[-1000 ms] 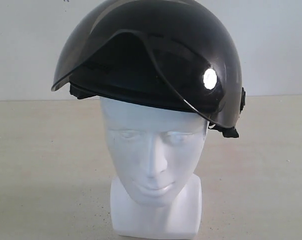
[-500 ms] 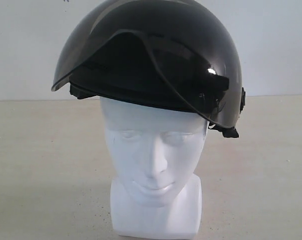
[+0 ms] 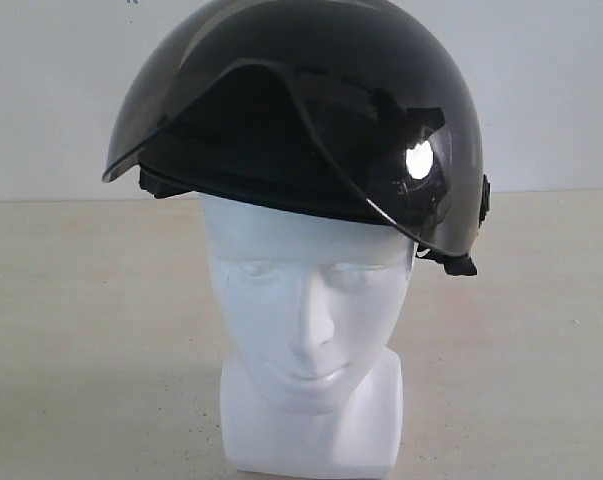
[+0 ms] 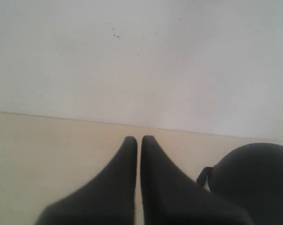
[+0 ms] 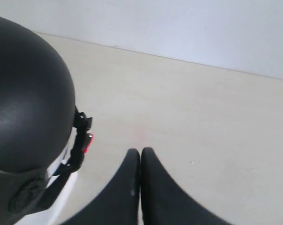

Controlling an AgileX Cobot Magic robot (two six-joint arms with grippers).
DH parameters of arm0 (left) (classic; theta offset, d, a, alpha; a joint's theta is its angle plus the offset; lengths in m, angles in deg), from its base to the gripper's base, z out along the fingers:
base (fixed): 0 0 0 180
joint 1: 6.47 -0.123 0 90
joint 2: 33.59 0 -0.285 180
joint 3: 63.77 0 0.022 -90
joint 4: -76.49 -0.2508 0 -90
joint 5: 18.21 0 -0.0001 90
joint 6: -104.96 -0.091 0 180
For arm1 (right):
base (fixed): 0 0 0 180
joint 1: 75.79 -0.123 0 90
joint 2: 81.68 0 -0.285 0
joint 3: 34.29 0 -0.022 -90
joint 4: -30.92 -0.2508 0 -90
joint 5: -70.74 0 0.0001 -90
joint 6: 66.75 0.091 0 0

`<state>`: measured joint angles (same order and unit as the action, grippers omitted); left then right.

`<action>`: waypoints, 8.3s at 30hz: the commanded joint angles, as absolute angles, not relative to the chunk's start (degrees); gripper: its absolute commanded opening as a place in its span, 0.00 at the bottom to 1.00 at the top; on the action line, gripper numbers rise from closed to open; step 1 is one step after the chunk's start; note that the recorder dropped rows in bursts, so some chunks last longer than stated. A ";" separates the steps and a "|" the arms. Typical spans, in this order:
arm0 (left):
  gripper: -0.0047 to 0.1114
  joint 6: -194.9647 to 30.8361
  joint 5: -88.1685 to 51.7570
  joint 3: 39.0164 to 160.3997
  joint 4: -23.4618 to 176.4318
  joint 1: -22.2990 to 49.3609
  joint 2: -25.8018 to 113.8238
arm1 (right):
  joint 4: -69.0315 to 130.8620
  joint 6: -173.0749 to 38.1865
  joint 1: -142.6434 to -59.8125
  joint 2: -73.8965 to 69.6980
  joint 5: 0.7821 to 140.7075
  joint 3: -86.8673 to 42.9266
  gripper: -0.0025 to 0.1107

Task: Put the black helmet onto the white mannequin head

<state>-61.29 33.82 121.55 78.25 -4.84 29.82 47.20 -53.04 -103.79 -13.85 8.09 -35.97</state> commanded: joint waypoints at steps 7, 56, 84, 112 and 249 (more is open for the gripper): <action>0.08 -69.58 35.81 123.05 80.19 3.50 37.38 | 48.80 -60.86 -104.62 -10.96 8.39 -39.31 0.02; 0.08 -94.84 36.87 129.83 104.37 10.67 54.59 | 2.52 -83.89 -97.44 -3.38 21.48 -40.67 0.02; 0.08 -95.25 46.23 129.32 111.23 10.67 55.56 | -7.55 -88.59 -97.54 -0.02 12.72 -40.41 0.02; 0.08 -97.59 51.76 123.05 115.88 10.67 55.68 | -10.39 -89.99 -97.54 -0.02 5.92 -39.54 0.02; 0.08 -97.83 51.76 115.42 124.65 2.09 46.59 | 2.12 -69.09 -107.36 -9.22 13.68 -30.33 0.02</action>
<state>-97.04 51.76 117.10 124.10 1.56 46.68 0.27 -70.06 -106.32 -10.05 13.33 -30.50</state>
